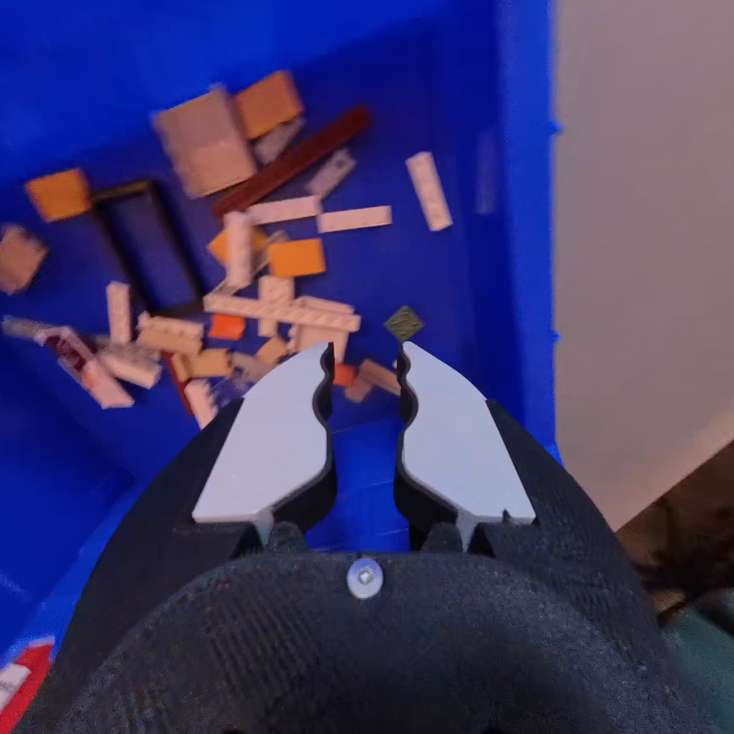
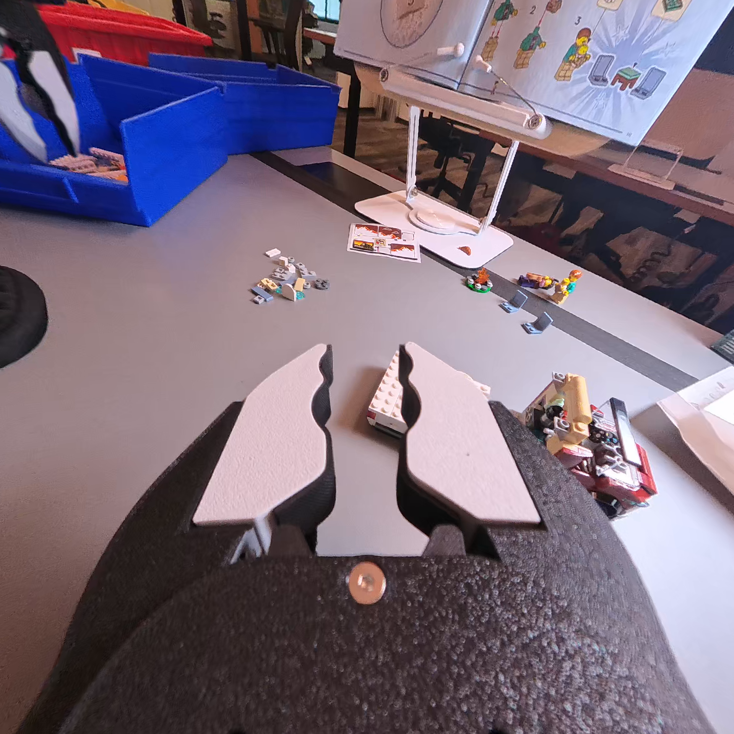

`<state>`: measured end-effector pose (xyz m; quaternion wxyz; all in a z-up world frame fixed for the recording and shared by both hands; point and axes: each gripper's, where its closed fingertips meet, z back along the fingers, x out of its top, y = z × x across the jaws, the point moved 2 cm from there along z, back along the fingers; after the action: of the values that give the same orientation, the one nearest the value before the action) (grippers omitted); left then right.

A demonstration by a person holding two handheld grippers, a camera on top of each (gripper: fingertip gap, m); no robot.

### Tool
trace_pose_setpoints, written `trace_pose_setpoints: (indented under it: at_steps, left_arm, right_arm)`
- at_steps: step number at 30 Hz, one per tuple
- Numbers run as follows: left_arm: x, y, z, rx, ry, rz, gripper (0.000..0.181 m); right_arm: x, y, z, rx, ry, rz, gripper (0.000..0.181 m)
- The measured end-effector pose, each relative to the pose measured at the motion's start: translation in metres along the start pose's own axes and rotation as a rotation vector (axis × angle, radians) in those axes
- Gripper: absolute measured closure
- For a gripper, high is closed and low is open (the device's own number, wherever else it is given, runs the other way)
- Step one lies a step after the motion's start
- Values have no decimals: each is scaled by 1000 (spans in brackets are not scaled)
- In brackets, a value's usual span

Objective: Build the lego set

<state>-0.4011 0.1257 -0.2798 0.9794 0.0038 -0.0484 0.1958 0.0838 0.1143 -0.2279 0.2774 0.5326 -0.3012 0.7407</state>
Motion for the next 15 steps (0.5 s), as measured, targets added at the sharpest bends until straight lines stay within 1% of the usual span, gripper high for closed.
trace_pose_setpoints:
  at_steps: [1,3,7,8,9,10,11,14,15]
  left_arm:
    - [3,-11,-4,-19,12,-66,153]
    - [6,-23,-12,-22,59,-123,156]
    - [-3,-23,-31,35,185,-214,153]
    - [-5,-23,-32,30,201,-222,156]
    - [-2,-20,-32,52,191,-224,157]
    - [-3,-18,-32,68,201,-234,162]
    - [-3,-19,-32,64,204,-234,163]
    - [-3,-19,-32,67,190,-224,164]
    - [0,-16,-28,88,152,-221,175]
  right_arm:
    - [-2,-1,-1,-3,4,-1,149]
    - [-4,-2,-2,-6,9,-8,149]
    - [-6,-2,-5,0,15,-12,150]
    - [-6,-2,-6,0,17,-9,150]
    - [-6,-2,-5,-1,18,-8,150]
    - [-6,-2,-5,0,18,-8,150]
    - [-7,-2,-5,1,18,-11,150]
    - [-5,-1,-3,7,11,-13,150]
    - [-4,0,-2,12,6,-10,150]
